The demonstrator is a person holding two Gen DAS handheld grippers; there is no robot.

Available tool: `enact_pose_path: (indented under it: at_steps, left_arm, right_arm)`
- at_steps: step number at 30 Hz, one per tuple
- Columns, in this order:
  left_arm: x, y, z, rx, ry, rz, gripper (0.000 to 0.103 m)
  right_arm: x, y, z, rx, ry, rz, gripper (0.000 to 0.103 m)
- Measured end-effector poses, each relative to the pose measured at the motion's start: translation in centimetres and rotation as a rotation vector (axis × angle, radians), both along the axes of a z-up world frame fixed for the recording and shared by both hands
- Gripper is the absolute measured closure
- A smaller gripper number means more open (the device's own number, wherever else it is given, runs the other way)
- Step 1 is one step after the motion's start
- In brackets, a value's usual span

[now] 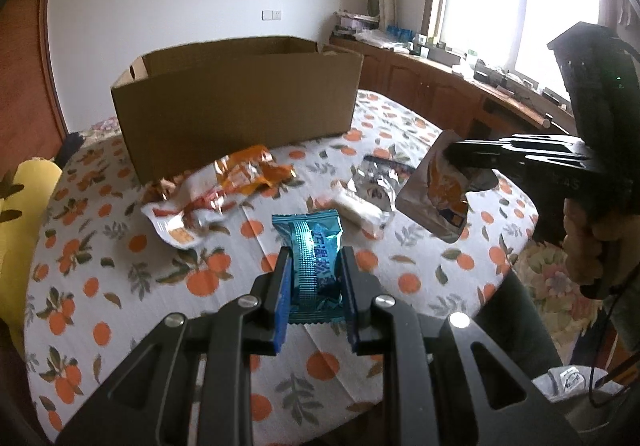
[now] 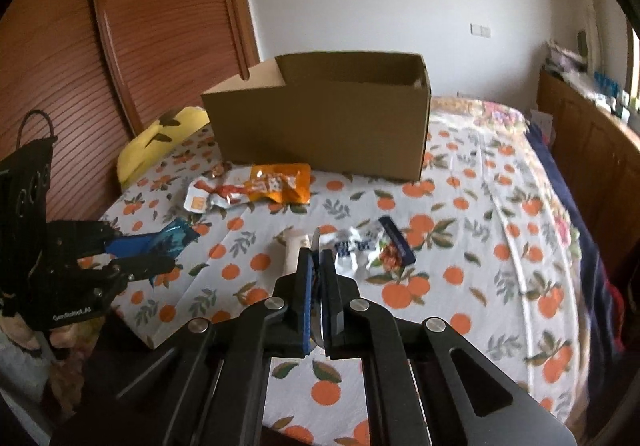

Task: Organize snacks
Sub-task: 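Lift both held snacks and carry them over the cardboard box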

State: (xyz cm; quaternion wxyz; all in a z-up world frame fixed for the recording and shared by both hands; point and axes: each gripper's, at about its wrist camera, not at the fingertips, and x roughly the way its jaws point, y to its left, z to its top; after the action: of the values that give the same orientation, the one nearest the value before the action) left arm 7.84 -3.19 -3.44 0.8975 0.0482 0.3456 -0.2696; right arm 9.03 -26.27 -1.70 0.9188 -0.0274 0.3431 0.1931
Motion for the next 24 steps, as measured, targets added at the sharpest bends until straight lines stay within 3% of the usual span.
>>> enact_pose_path:
  at_steps: [16,24]
  left_arm:
    - [7.3,-0.5,8.2,-0.010,-0.154,0.041,0.083]
    - [12.8,-0.8,10.5,-0.005,-0.184,0.068,0.083]
  right_arm:
    - [5.6,0.6,9.4,-0.120,-0.186,0.024,0.102]
    - [10.0,2.0,12.2,-0.137,-0.250,0.035,0.102]
